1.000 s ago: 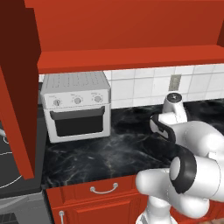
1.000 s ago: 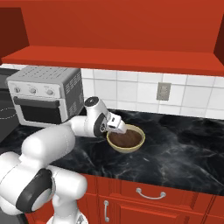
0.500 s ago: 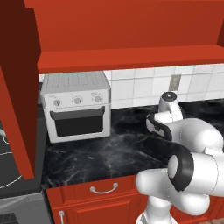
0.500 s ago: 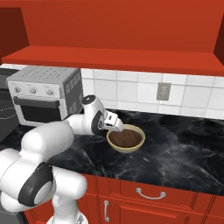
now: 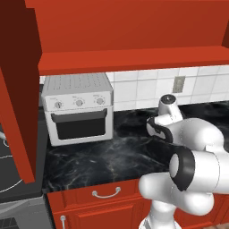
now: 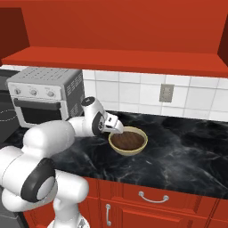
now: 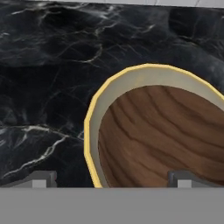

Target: Pick up the bowls on the counter and stack them on top of one another in the open cabinet. Place the smaller bowl on top of the larger bowl.

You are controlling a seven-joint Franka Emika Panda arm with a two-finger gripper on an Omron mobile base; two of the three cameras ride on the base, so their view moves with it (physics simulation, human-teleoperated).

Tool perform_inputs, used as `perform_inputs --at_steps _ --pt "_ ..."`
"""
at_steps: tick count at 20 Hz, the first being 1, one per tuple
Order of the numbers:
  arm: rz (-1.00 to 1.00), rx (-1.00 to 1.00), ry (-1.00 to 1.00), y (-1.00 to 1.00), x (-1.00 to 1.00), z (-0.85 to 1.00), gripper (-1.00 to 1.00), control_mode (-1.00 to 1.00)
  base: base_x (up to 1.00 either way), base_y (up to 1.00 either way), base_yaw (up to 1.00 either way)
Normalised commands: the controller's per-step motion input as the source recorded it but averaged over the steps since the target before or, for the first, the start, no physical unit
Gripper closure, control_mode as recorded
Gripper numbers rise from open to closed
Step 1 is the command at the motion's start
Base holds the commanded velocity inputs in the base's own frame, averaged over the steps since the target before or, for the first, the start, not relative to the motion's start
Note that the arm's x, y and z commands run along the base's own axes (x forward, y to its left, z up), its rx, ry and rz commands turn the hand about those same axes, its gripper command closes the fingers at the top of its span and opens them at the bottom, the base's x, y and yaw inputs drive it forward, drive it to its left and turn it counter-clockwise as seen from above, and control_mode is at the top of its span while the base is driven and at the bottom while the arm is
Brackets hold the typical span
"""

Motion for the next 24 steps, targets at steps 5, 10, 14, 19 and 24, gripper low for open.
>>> perform_inputs --at_steps 5,10,14,19,24 --pt "0.00 -0.03 0.04 0.18 0.14 -0.14 -1.00 -1.00 0.00 0.00 0.00" --pt "0.00 0.00 0.01 0.06 0.10 -0.09 -1.00 -1.00 0.00 0.00 0.00" --pt "0.00 0.00 0.00 0.00 0.09 -0.07 -1.00 -1.00 0.00 0.00 0.00" --pt "0.00 0.00 0.00 0.00 0.09 -0.07 -1.00 -1.00 0.00 0.00 0.00" --pt "0.00 0.00 0.00 0.00 0.08 -0.10 -1.00 -1.00 0.00 0.00 0.00"
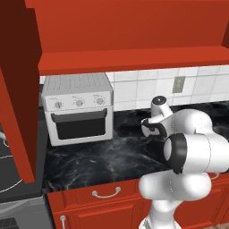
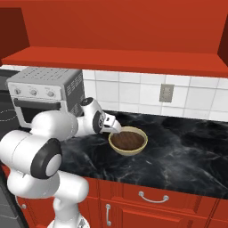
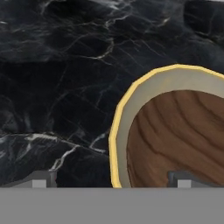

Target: Pick up the bowls on the counter and stack them on top of one another in the open cabinet. Place the smaller bowl on top of the larger bowl.

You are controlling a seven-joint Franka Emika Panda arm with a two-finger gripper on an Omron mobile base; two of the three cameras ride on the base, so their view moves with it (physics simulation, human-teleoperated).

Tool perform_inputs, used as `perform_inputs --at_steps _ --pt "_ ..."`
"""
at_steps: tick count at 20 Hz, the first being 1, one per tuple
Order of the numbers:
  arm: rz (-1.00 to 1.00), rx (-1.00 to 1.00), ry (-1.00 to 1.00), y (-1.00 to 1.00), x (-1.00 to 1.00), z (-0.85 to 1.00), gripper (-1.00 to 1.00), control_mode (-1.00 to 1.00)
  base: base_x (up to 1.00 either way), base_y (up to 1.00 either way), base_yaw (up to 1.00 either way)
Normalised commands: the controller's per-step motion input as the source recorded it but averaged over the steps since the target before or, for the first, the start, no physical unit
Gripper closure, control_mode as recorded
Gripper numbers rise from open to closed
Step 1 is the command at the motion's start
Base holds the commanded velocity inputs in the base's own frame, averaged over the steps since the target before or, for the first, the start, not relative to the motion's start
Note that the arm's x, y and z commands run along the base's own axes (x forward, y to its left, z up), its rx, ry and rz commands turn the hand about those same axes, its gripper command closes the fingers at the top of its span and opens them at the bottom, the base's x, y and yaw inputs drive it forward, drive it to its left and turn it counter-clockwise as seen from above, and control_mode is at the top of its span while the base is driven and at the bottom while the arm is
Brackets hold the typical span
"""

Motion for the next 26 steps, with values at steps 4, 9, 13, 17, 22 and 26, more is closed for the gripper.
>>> perform_inputs --at_steps 4,9,13,17,22,26 --pt "0.00 0.00 0.00 0.00 0.07 -0.08 -1.00 -1.00 0.00 0.00 0.00" --pt "0.00 0.00 0.00 0.00 0.08 -0.07 -1.00 -1.00 0.00 0.00 0.00" --pt "0.00 0.00 0.00 -0.02 0.04 -0.02 -1.00 -1.00 0.00 0.00 0.00" --pt "0.00 0.00 0.00 -0.08 0.00 -0.01 -1.00 -1.00 0.00 0.00 0.00" --pt "0.00 0.00 0.00 -0.11 0.00 -0.03 -1.00 -1.00 0.00 0.00 0.00" --pt "0.00 0.00 0.00 -0.08 0.00 -0.05 -1.00 -1.00 0.00 0.00 0.00"
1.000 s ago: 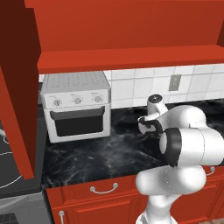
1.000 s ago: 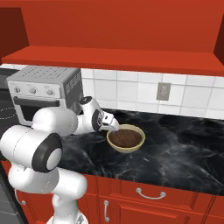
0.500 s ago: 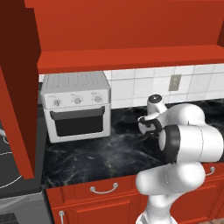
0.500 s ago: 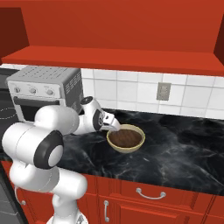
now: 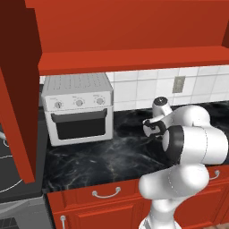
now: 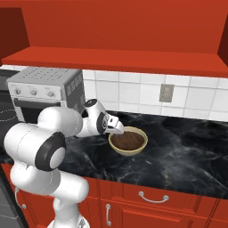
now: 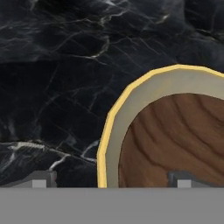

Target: Pick up the bowls on the counter and stack them on top of one another in the open cabinet. Place the smaller bowl on top of the larger bowl.

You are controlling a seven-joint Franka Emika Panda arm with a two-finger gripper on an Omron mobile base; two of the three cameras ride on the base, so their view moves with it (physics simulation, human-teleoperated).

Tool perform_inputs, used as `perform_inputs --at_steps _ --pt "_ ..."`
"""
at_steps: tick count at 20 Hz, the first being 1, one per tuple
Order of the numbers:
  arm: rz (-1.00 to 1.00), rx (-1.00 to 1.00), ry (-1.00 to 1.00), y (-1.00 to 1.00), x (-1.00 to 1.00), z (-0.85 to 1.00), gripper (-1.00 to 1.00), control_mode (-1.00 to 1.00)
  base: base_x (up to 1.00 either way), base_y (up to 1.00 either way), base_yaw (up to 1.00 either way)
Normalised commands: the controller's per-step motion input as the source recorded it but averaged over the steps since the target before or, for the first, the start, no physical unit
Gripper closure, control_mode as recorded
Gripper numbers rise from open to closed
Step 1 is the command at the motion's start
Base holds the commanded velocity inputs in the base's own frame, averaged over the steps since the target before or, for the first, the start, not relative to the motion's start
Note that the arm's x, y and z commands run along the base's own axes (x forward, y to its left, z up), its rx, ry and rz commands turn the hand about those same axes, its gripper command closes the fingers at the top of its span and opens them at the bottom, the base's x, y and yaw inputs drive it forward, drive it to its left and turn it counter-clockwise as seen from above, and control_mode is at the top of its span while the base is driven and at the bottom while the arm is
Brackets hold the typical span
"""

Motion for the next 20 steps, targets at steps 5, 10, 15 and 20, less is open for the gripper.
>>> perform_inputs --at_steps 5,10,15,20 --pt "0.00 0.00 0.00 -0.01 0.04 -0.06 -1.00 -1.00 0.00 0.00 0.00" --pt "0.00 0.00 0.00 0.00 0.08 -0.07 -1.00 -1.00 0.00 0.00 0.00" --pt "0.00 0.00 0.00 0.00 0.08 -0.07 -1.00 -1.00 0.00 0.00 0.00" --pt "0.00 0.00 0.00 0.00 0.08 -0.10 1.00 -1.00 0.00 0.00 0.00"
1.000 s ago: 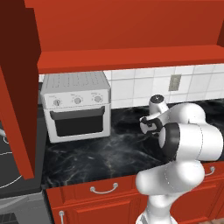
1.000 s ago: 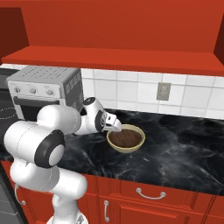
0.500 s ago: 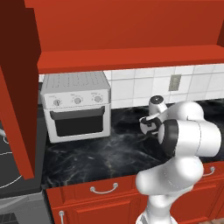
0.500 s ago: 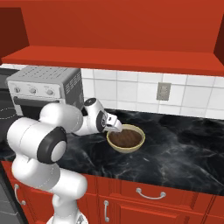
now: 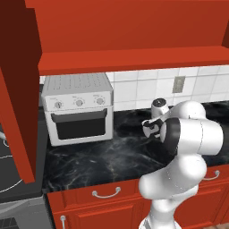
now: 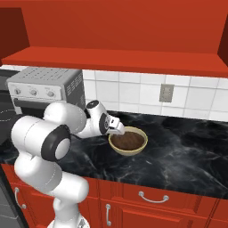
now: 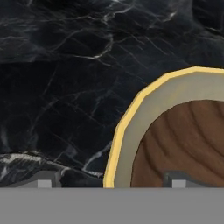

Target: Pick up the bowls on the counter and stack them on top of one another in the open cabinet. Place the smaller bowl on top of the larger bowl.

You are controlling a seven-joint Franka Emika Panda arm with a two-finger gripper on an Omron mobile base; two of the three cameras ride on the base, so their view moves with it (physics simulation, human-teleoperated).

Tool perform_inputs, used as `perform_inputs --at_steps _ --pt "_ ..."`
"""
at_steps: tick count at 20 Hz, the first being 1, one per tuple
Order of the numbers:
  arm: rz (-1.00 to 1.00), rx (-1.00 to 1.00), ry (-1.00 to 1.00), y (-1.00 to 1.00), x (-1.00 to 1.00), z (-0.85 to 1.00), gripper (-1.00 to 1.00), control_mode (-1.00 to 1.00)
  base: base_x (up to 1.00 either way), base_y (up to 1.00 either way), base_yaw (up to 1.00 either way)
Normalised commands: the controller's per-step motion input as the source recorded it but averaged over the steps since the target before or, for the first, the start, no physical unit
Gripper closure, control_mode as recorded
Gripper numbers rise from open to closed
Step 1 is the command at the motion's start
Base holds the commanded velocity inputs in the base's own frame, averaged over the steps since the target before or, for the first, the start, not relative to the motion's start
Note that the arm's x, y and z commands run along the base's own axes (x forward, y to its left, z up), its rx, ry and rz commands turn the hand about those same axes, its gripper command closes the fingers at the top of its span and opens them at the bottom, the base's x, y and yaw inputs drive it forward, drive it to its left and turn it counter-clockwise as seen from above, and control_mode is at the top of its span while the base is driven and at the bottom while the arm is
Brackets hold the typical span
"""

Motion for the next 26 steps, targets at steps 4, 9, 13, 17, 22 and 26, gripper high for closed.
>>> perform_inputs --at_steps 4,9,13,17,22,26 --pt "0.00 0.00 0.00 0.00 0.08 -0.10 1.00 -1.00 0.00 0.00 0.00" --pt "0.00 0.00 0.00 -0.01 0.02 -0.10 1.00 -1.00 0.00 0.00 0.00" --pt "0.00 0.00 0.00 0.00 0.00 -0.03 1.00 -1.00 0.00 0.00 0.00" --pt "0.00 0.00 -0.02 0.00 -0.03 0.00 1.00 -1.00 0.00 0.00 0.00" --pt "0.00 0.00 -0.10 -0.02 -0.12 0.28 1.00 -1.00 0.00 0.00 0.00" --pt "0.00 0.00 -0.15 -0.07 -0.10 0.52 1.00 -1.00 0.00 0.00 0.00"
